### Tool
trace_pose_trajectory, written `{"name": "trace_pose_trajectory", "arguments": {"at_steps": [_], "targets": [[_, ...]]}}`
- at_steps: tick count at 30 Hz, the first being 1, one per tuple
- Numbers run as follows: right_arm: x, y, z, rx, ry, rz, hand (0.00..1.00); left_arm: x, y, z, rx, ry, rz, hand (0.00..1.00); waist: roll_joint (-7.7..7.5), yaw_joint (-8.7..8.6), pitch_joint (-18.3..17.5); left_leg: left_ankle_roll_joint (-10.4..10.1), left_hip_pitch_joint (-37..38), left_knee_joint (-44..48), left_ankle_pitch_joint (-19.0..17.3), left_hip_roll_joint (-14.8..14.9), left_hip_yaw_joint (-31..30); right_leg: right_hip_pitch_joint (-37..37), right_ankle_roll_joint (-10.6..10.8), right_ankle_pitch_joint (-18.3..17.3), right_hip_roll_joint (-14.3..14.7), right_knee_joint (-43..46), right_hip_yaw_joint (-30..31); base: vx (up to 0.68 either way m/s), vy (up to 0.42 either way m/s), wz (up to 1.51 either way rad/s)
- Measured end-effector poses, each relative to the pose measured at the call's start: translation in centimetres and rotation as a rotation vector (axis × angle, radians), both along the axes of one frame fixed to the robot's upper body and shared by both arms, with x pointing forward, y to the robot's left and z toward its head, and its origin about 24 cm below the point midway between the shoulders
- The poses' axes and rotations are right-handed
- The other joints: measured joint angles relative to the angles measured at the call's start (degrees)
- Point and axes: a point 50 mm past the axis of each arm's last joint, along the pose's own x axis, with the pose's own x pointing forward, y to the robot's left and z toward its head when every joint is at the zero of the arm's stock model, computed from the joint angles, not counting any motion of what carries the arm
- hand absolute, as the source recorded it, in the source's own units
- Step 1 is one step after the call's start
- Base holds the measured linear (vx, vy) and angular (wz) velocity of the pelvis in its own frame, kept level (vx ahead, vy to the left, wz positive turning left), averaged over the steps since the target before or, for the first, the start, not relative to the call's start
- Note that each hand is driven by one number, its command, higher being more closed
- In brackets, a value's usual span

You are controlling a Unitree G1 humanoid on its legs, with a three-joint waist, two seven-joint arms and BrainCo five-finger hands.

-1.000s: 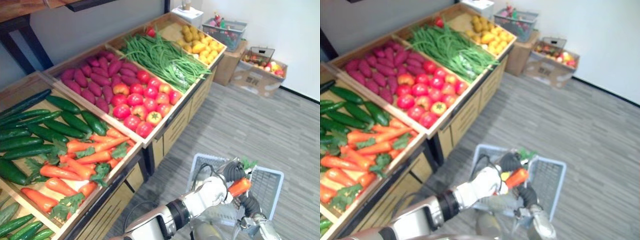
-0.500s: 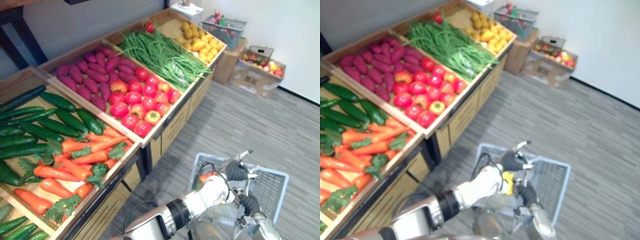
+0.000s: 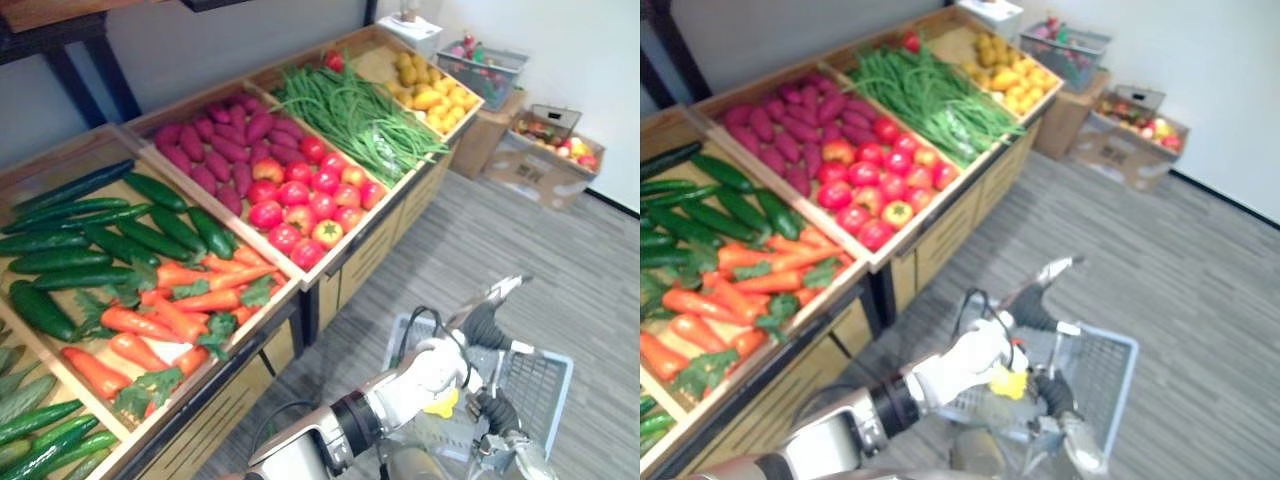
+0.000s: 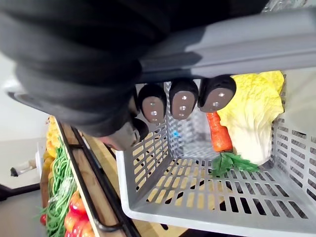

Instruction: Pick vegetable in the basket

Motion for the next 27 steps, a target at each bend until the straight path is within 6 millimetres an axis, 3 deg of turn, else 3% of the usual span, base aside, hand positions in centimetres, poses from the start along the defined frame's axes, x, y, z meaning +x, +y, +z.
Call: {"name": "trace_pose_trajectory", "arguments": {"at_steps": [2, 3, 5, 6, 8, 11, 14, 15, 16, 18, 19, 21, 27], "targets": [[-0.2, -1.0, -0.8, -0.009, 0.038, -0.061, 1.00, 0.7, 1.7, 1.9, -0.082, -0.057, 0.029, 0.00, 0.44, 1.07, -0.09, 0.03, 0.14, 0.05, 0.02, 0.15, -1.06, 0.79, -0.01, -0.01, -0.10, 0.00, -0.81, -0.03, -0.040, 0.23], [-0.5, -1.7, -1.2, -0.030, 0.062, -0.092, 1.00, 1.2, 3.6, 2.7, -0.097, -0.118, 0.066, 0.00, 0.96, 1.68, -0.15, 0.21, 0.13, 0.03, 0.14, 0.15, -1.70, 1.16, 0.00, -0.02, -0.29, 0.00, -1.40, -0.04, -0.032, 0.22], [-1.1, -2.9, -1.8, -0.049, 0.100, -0.147, 1.00, 2.3, 8.3, 2.4, -0.105, -0.159, 0.195, 0.00, 1.90, 2.89, -0.25, 0.37, 0.22, 0.07, 0.26, 0.05, -2.55, 1.79, 0.05, -0.06, -0.52, 0.00, -1.98, -0.05, -0.031, 0.20], [-1.3, -3.2, -2.0, -0.058, 0.110, -0.162, 1.00, 2.5, 9.8, 2.1, -0.092, -0.166, 0.242, 0.00, 2.10, 3.03, -0.31, 0.44, 0.16, 0.07, 0.33, -0.02, -2.89, 1.93, 0.10, -0.10, -0.60, 0.00, -2.32, -0.06, -0.049, 0.25], [-2.1, -4.4, -2.8, -0.074, 0.159, -0.219, 1.00, 2.6, 16.1, 0.0, -0.040, -0.136, 0.448, 0.00, 2.31, 4.05, -0.28, 0.57, 0.16, 0.08, 0.60, -0.18, -3.91, 2.69, 0.10, -0.11, -0.70, -0.24, -3.05, -0.07, -0.051, 0.25], [-3.4, -5.9, -3.7, -0.074, 0.214, -0.308, 1.00, 1.1, 22.8, -2.9, 0.081, -0.083, 0.672, 0.00, 2.34, 6.01, -0.32, 0.71, 0.12, 0.07, 0.86, -0.38, -5.53, 3.95, 0.07, -0.10, -1.12, -0.87, -4.50, -0.04, -0.026, 0.24], [-4.6, -7.3, -4.2, -0.077, 0.265, -0.382, 1.00, -1.4, 27.3, -5.6, 0.174, 0.012, 0.831, 0.00, 2.81, 6.81, -0.66, 1.01, -0.30, 0.03, 1.05, -0.80, -7.44, 4.93, 0.06, -0.10, -1.78, -1.49, -6.42, -0.03, -0.011, 0.33], [-4.8, -7.6, -4.3, -0.081, 0.275, -0.390, 1.00, -1.7, 28.0, -6.2, 0.188, 0.035, 0.858, 0.00, 3.01, 7.06, -0.85, 1.09, -0.59, 0.03, 1.10, -0.91, -7.76, 4.95, 0.05, -0.10, -1.96, -1.62, -6.75, -0.02, 0.000, 0.25], [-5.3, -8.4, -4.3, -0.090, 0.289, -0.418, 1.00, -2.3, 29.0, -7.7, 0.212, 0.098, 0.900, 0.00, 3.39, 7.93, -1.15, 1.23, -0.83, 0.00, 1.18, -1.23, -8.14, 5.09, 0.04, -0.08, -2.25, -2.02, -7.22, -0.01, 0.002, 0.29], [-5.9, -9.4, -4.2, -0.105, 0.309, -0.449, 1.00, -3.5, 30.4, -10.7, 0.272, 0.233, 0.949, 0.00, 4.23, 8.01, -1.57, 1.49, -0.91, -0.08, 1.36, -1.81, -9.44, 5.94, 0.03, -0.09, -2.59, -2.48, -8.44, -0.03, -0.023, 0.38], [-6.6, -11.7, -3.5, -0.104, 0.284, -0.585, 1.00, -8.4, 32.9, -17.6, 0.475, 0.525, 1.026, 0.00, 5.15, 8.81, -2.22, 1.48, -0.46, -0.90, 1.98, -2.02, -11.02, 7.21, -0.49, -0.43, -2.67, -2.96, -10.05, -0.05, -0.061, 0.35], [-6.6, -12.3, -3.3, -0.102, 0.277, -0.621, 1.00, -8.5, 32.8, -18.1, 0.500, 0.543, 1.020, 0.00, 4.83, 9.16, -2.18, 1.39, 0.08, -1.17, 2.09, -2.00, -11.23, 7.78, -0.85, -0.67, -2.65, -2.97, -10.38, -0.07, -0.058, 0.15], [-6.0, -13.5, -2.6, -0.106, 0.237, -0.687, 1.00, -10.0, 33.0, -20.0, 0.480, 0.648, 1.084, 0.00, 7.31, 9.03, -3.18, 0.88, 1.87, -3.09, 2.31, -1.63, -10.53, 8.71, -1.26, -1.03, -2.16, -3.03, -9.76, -0.04, -0.037, -0.08]]}}
